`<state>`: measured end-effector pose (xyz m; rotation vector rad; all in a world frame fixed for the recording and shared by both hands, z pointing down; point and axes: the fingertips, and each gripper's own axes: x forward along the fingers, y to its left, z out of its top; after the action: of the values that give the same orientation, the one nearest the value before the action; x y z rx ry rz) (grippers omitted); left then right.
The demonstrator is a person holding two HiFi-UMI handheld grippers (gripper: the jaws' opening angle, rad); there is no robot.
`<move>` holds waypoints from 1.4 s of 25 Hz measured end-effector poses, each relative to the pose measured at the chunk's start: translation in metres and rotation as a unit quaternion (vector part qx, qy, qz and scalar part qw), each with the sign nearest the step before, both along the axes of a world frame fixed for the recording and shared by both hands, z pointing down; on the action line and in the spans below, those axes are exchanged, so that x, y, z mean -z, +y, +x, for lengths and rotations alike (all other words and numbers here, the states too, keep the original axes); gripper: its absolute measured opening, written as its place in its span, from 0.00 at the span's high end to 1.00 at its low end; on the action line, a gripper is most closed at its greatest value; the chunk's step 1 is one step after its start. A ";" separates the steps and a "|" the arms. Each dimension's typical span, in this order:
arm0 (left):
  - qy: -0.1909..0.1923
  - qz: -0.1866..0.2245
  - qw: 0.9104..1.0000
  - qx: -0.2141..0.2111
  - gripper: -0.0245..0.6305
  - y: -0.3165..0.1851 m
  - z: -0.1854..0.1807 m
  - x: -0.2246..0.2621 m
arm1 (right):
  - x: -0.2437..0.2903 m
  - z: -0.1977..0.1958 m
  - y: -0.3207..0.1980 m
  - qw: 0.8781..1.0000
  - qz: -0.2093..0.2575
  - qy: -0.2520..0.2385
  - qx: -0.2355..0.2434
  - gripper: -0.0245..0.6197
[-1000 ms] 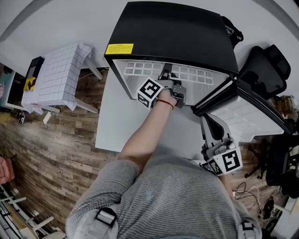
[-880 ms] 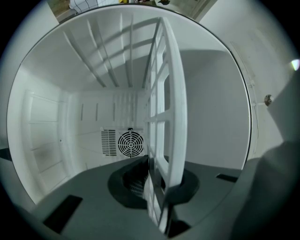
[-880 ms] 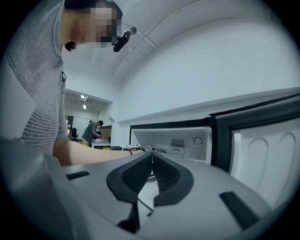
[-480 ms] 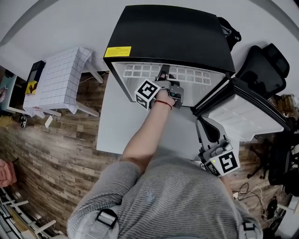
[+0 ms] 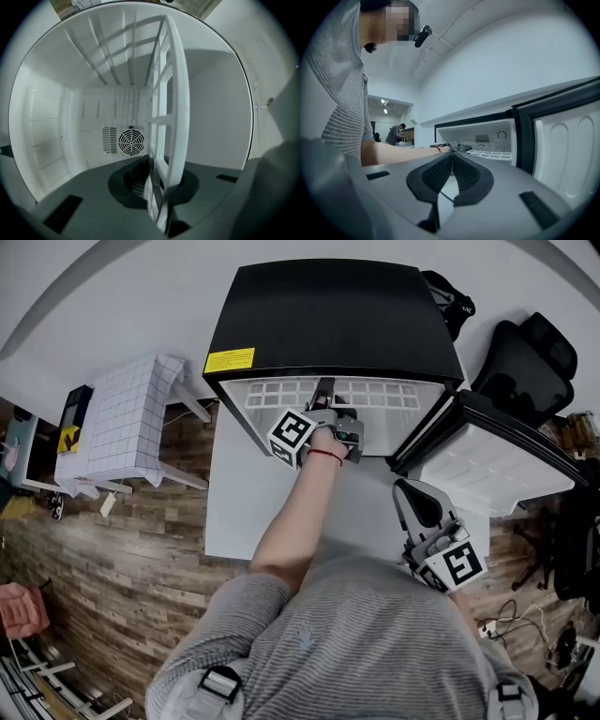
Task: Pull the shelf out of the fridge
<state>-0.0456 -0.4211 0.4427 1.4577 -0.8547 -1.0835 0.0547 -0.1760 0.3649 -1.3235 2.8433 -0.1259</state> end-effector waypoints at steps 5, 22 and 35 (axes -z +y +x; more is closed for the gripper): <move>0.000 -0.006 1.000 -0.001 0.90 0.001 0.000 -0.001 | 0.000 0.003 0.000 1.000 0.003 0.003 -0.003 0.94; 0.020 -0.016 1.000 -0.005 0.91 0.006 -0.001 -0.003 | -0.001 0.010 0.003 1.000 0.003 0.002 -0.020 0.94; 0.036 -0.025 0.999 0.021 0.91 0.009 -0.002 -0.004 | -0.002 0.015 0.000 1.000 0.002 0.002 -0.022 0.94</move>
<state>-0.0473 -0.4122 0.4468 1.3558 -0.8599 -1.1316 0.0695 -0.1764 0.3665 -1.3853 2.8135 -0.1185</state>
